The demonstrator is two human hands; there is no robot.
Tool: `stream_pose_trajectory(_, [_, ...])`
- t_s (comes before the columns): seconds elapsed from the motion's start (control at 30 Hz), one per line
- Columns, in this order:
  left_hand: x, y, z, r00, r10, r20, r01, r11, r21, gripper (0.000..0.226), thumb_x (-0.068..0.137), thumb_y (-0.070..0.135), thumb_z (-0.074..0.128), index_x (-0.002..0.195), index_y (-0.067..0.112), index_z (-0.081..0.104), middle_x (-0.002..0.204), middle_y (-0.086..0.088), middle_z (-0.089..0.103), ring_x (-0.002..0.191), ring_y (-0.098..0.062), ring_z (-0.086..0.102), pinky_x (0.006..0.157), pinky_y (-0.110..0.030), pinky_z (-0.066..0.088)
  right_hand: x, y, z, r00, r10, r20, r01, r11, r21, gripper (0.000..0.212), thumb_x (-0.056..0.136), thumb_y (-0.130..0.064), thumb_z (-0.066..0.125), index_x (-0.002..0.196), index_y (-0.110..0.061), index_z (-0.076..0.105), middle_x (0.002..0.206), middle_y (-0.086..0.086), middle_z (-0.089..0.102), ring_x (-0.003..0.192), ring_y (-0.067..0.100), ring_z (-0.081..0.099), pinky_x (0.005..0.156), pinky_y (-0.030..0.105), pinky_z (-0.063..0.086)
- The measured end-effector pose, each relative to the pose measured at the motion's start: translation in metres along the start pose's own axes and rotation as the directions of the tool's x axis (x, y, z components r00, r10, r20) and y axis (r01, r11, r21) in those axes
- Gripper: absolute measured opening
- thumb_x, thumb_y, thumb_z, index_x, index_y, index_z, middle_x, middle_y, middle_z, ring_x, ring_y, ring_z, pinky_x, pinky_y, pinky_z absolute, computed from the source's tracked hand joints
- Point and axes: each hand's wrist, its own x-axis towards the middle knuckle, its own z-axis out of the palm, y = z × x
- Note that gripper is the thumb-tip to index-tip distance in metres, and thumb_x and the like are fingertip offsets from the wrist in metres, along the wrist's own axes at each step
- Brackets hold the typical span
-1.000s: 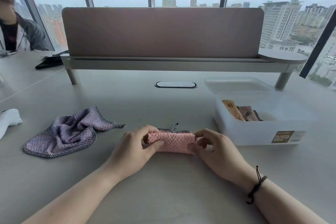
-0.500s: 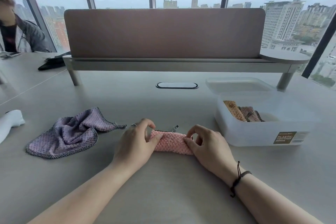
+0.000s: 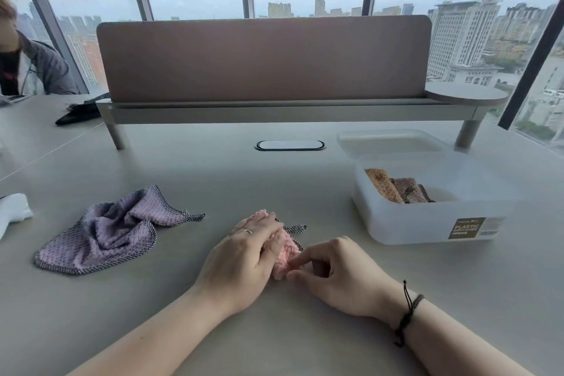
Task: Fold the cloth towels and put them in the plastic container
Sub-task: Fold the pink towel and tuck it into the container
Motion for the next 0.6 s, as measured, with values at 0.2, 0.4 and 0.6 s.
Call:
stream_pose_trajectory(0.2, [0.014, -0.004, -0.001, 0.954, -0.064, 0.292, 0.029, 0.992, 0.120, 0.092, 0.082, 0.076, 0.012, 0.158, 0.024, 0.014, 0.165, 0.014, 0.006, 0.143, 0.009, -0.006, 0.116, -0.014, -0.005, -0.003, -0.008, 0.005, 0.992, -0.109, 0.065, 0.113, 0.992, -0.058, 0.027, 0.081, -0.049, 0.067, 0.107, -0.045, 0.069, 0.056, -0.001, 0.053, 0.054, 0.010, 0.050, 0.055, 0.017, 0.038])
stream_pose_trajectory(0.4, [0.022, -0.012, -0.008, 0.895, -0.025, 0.445, -0.072, 0.978, 0.198, 0.100, 0.074, 0.086, -0.001, 0.158, 0.032, 0.000, 0.164, 0.018, -0.004, 0.148, 0.003, -0.013, 0.123, -0.026, -0.004, -0.001, -0.002, 0.003, 0.995, -0.031, -0.100, 0.035, 0.999, 0.038, 0.015, 0.084, -0.048, 0.068, 0.088, -0.035, 0.075, 0.051, -0.011, 0.049, 0.049, 0.009, 0.044, 0.048, 0.021, 0.031])
stream_pose_trajectory(0.6, [0.027, -0.012, -0.007, 0.874, -0.040, 0.484, -0.084, 0.969, 0.231, 0.078, 0.090, 0.076, 0.020, 0.157, 0.040, 0.002, 0.162, 0.025, -0.007, 0.149, -0.001, -0.018, 0.125, -0.033, -0.003, 0.002, 0.007, 0.006, 0.977, 0.030, -0.213, -0.039, 0.999, -0.035, 0.016, 0.086, -0.053, 0.064, 0.099, -0.045, 0.068, 0.059, -0.007, 0.056, 0.055, 0.008, 0.051, 0.056, 0.030, 0.045])
